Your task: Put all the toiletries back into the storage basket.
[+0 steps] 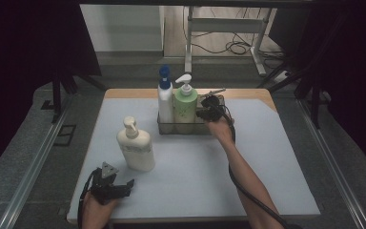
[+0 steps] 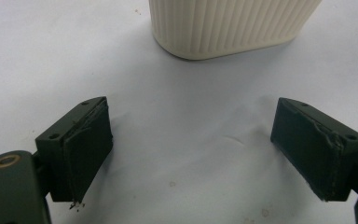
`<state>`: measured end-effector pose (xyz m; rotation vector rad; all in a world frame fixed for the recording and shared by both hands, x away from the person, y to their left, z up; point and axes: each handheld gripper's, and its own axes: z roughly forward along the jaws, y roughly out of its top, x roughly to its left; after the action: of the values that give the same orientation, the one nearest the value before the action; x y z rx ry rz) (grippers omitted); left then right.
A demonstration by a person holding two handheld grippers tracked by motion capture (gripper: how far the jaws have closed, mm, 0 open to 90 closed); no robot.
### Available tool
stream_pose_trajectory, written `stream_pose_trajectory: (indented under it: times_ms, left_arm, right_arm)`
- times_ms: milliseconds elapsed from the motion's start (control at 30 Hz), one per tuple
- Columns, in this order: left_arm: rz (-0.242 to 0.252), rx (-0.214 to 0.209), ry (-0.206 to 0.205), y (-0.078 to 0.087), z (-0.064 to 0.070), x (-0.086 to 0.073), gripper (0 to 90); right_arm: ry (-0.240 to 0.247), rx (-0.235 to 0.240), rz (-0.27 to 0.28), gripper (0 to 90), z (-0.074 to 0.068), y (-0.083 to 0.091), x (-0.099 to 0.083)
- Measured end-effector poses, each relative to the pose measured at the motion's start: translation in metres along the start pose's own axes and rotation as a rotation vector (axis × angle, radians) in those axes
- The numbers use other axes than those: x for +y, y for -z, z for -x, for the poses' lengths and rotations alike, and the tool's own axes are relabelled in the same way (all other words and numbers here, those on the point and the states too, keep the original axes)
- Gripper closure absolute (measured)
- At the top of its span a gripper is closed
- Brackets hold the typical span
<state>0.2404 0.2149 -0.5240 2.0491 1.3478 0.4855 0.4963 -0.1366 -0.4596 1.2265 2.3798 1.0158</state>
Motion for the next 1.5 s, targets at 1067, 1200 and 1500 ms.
stream_pose_trajectory:
  times_ms: [1067, 1200, 1500]
  left_arm:
    - [-0.001, 0.000, 0.000, 0.000, 0.000, 0.000, 12.1]
    - [-0.001, 0.001, 0.000, 0.000, 0.000, 0.000, 12.1]
    - [-0.001, 0.000, 0.000, 0.000, 0.000, 0.000, 12.1]
  right_arm:
    - [0.030, 0.002, -0.036, 89.7, -0.005, 0.003, 0.000]
    - [0.042, 0.002, -0.017, 87.8, -0.007, 0.012, 0.002]
    - [0.086, 0.011, 0.016, 79.3, -0.007, 0.030, -0.005]
